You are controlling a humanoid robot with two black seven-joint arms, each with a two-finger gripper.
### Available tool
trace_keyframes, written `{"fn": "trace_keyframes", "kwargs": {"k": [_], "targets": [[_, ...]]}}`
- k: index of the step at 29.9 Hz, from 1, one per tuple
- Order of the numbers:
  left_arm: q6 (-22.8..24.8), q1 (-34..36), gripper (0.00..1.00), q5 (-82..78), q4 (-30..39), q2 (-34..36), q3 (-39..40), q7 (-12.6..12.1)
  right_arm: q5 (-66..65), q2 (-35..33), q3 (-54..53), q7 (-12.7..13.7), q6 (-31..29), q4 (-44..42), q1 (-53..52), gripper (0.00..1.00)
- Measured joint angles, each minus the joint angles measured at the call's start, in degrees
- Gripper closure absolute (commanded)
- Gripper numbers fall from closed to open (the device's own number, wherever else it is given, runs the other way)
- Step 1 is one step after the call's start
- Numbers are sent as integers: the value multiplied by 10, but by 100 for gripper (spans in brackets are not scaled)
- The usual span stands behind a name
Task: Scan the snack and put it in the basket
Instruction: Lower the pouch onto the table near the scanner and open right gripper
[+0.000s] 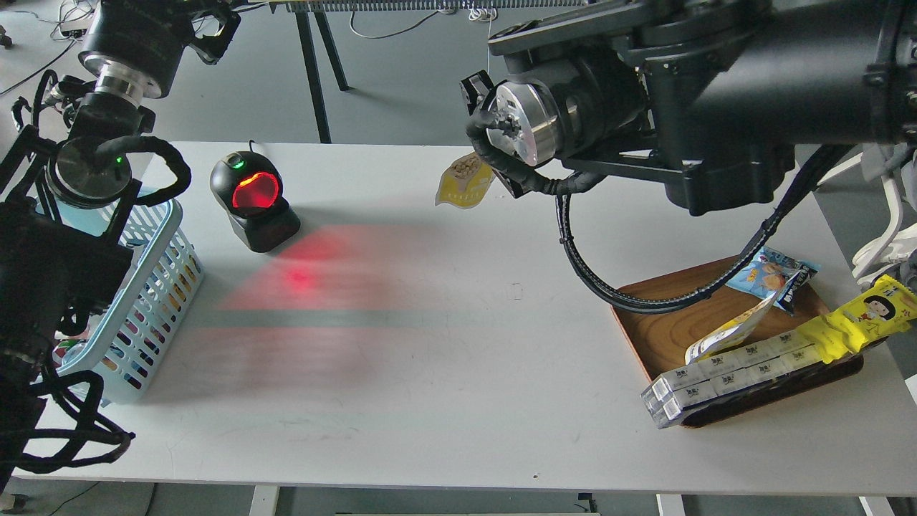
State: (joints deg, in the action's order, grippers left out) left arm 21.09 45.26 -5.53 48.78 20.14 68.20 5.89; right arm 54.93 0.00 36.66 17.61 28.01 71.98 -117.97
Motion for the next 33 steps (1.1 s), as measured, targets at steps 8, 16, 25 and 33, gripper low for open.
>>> {"fn": "trace_keyframes", "kwargs": {"k": [8,16,25,33], "targets": [[0,-2,0,0,0,0,0,0,-4,0,-20,-14,0,-1,51,100],[0,-2,0,0,0,0,-1,0,-15,0,-29,-23,-3,-1,95,100],[3,-2,0,0,0,0,0,0,-33,0,-32,-23,-4,1,129,100],[4,-2,0,0,0,0,0,0,-52,0,-32,-28,-12,1,147,100]]}}
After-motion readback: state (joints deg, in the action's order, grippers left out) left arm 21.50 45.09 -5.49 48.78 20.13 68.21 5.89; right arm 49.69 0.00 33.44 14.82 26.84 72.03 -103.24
